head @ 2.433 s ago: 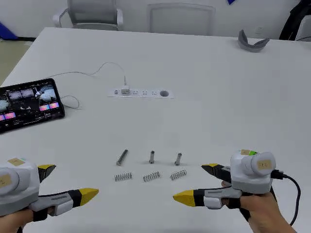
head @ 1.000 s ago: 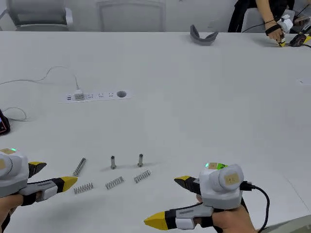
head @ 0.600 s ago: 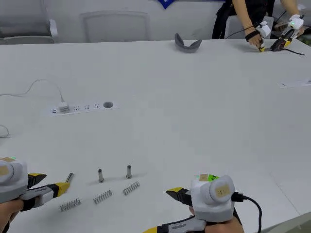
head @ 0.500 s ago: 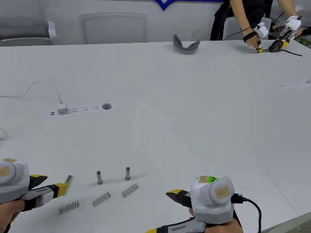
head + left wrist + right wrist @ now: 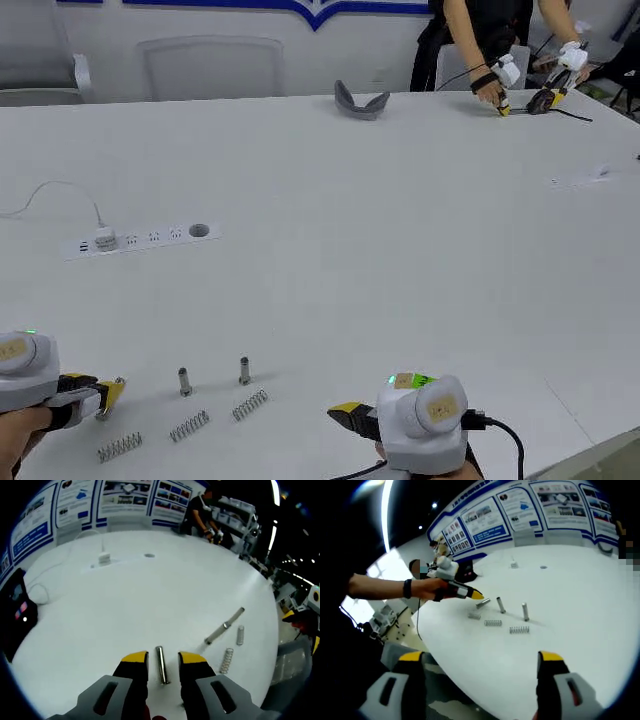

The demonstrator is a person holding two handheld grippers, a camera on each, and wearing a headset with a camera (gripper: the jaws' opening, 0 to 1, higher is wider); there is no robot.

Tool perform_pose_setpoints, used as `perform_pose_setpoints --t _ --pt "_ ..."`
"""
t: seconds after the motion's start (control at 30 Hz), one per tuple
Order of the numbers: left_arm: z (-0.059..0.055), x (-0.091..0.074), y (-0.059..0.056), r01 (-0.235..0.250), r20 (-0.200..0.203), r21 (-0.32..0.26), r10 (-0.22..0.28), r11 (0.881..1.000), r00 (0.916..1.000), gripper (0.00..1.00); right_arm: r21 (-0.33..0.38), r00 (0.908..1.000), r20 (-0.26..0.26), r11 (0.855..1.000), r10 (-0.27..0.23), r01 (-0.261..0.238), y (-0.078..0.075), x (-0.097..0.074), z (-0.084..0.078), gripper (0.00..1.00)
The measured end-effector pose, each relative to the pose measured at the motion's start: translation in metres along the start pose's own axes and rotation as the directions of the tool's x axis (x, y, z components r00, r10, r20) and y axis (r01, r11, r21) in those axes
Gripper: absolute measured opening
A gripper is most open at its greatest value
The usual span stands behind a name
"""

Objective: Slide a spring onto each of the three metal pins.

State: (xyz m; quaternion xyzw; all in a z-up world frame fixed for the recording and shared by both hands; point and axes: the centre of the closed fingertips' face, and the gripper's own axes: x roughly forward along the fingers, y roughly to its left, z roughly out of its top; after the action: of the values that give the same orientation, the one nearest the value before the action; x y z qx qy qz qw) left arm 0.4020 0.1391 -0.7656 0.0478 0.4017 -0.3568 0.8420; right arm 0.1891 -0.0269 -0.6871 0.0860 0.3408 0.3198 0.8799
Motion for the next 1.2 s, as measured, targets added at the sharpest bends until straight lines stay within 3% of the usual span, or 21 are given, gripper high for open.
perform_pose_setpoints --t 0.17,0.3,0.47,0.57,0.6,0.67,0.8,0.83,0.93,1.03,1.07,1.13,1.2 --pt "-0.002 0.009 0.001 -0.006 -0.018 0.009 0.007 1.000 0.9998 0.20 0.007 1.0000 -0.004 1.000 -0.007 0.007 -0.001 -0.002 -0.003 0.94" --pt "-0.007 0.016 0.004 -0.015 -0.031 -0.018 0.015 1.000 0.9994 0.17 0.008 0.9999 -0.005 1.000 -0.015 0.015 -0.003 -0.004 -0.004 0.94" --pt "-0.010 0.023 0.001 -0.017 -0.046 -0.004 0.017 1.000 0.9988 0.15 0.013 0.9997 0.002 1.000 -0.026 0.026 -0.004 -0.008 -0.002 0.95" --pt "-0.013 0.025 -0.003 -0.011 -0.042 0.049 0.013 0.999 0.9990 0.12 0.013 0.9996 0.001 1.000 -0.029 0.029 -0.004 -0.009 -0.003 0.95" --pt "-0.012 0.024 -0.001 -0.029 -0.041 0.066 0.032 0.997 0.9987 0.10 0.012 0.9996 -0.002 1.000 -0.029 0.029 -0.004 -0.010 -0.003 0.95" --pt "-0.012 0.022 -0.003 -0.025 -0.041 0.071 0.028 0.997 0.9988 0.10 0.009 0.9996 -0.005 1.000 -0.028 0.028 -0.004 -0.011 -0.004 0.95" --pt "-0.017 0.018 -0.014 0.012 -0.069 0.109 -0.004 0.994 0.9976 0.08 0.011 0.9996 -0.009 1.000 -0.027 0.027 -0.005 -0.011 -0.006 0.95" --pt "-0.020 0.016 -0.019 0.038 -0.080 0.170 -0.025 0.985 0.9965 0.08 0.011 0.9996 -0.010 1.000 -0.028 0.028 -0.005 -0.011 -0.006 0.95" --pt "-0.022 0.014 -0.022 0.035 -0.096 0.269 -0.009 0.963 0.9953 0.09 0.012 0.9997 -0.010 1.000 -0.023 0.023 -0.004 -0.009 -0.005 0.95" --pt "-0.020 0.017 -0.023 0.035 -0.097 0.278 -0.009 0.960 0.9952 0.12 0.012 0.9998 -0.013 1.000 -0.016 0.016 -0.002 -0.006 -0.004 0.95" --pt "-0.019 0.017 -0.024 0.037 -0.098 0.291 -0.009 0.956 0.9951 0.14 0.011 0.9998 -0.014 1.000 -0.013 0.013 -0.001 -0.006 -0.004 0.95" --pt "-0.018 0.020 -0.023 0.033 -0.107 0.347 0.005 0.937 0.9942 0.15 0.006 0.9998 -0.015 1.000 -0.009 0.010 0.001 -0.004 -0.003 0.95" --pt "-0.017 0.021 -0.020 0.011 -0.104 0.351 0.027 0.936 0.9942 0.13 0.002 0.9998 -0.016 1.000 -0.009 0.009 0.001 -0.004 -0.004 0.95"
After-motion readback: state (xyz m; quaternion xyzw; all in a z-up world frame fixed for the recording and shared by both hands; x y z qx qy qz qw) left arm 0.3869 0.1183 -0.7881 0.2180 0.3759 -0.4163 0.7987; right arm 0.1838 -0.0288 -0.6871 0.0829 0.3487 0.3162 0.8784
